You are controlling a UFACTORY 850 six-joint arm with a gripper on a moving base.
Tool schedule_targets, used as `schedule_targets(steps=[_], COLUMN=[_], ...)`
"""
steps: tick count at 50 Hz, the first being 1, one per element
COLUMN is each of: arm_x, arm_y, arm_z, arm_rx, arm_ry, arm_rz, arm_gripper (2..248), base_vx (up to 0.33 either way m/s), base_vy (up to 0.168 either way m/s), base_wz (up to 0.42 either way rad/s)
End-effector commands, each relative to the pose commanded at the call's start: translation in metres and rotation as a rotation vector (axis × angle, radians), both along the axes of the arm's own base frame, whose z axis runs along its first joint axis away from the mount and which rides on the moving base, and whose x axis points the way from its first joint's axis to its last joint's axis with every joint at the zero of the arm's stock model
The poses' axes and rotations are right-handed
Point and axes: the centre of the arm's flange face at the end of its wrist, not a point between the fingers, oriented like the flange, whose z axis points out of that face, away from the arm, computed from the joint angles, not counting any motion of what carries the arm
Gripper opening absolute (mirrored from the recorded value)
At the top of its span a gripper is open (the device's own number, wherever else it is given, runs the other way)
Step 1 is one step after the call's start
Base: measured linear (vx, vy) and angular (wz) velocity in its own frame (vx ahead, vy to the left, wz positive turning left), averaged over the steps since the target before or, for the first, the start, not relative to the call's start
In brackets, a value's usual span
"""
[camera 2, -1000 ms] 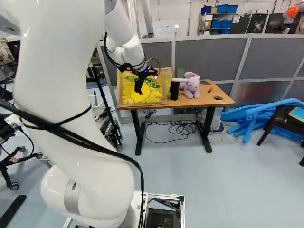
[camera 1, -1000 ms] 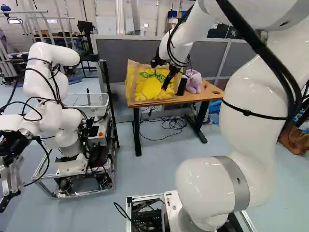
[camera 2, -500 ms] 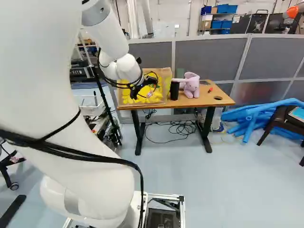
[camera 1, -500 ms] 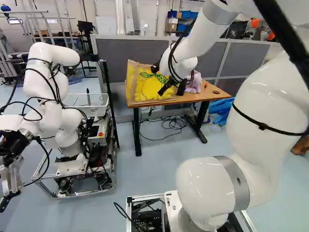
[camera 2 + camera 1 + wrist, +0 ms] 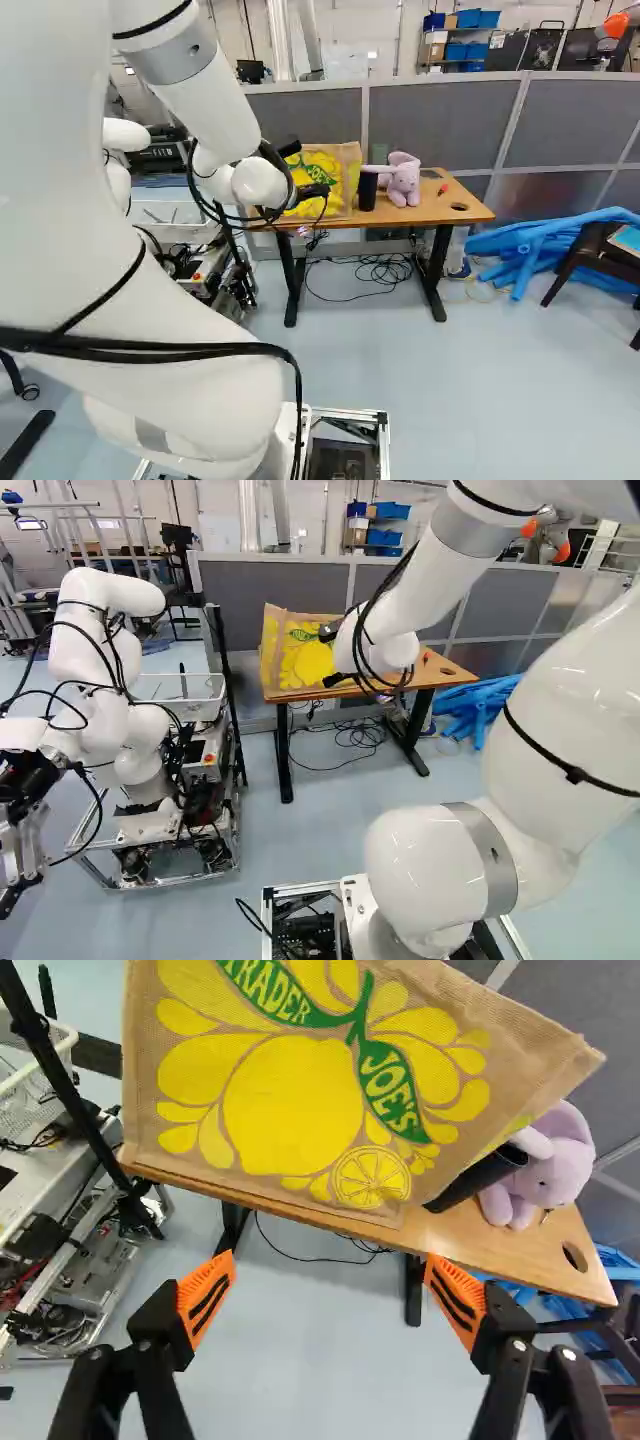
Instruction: Pick up the bag on the ground and place it on the table
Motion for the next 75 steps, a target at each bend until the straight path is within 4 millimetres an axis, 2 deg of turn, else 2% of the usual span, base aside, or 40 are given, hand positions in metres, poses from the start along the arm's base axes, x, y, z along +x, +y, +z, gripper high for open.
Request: schedule_targets(steps=[17, 39, 54, 75], arm_x=[-0.041, -0.082, -0.103, -0.121], arm_y=[0.002, 0.004, 0.004, 0.005], arm_z=[-0.023, -0.044, -0.054, -0.062], arm_rx=[0.106, 0.213, 0.265, 0.308], arm_ry=[-0.084, -0.164, -0.203, -0.235], arm_rz=[-0.06, -0.112, -0.134, -0.152], arm_gripper=[247, 247, 247, 247], base_vx=[0.0, 0.0, 0.0, 0.0], base_vy=[0.0, 0.0, 0.0, 0.0], base_wz=[0.0, 0.0, 0.0, 0.0])
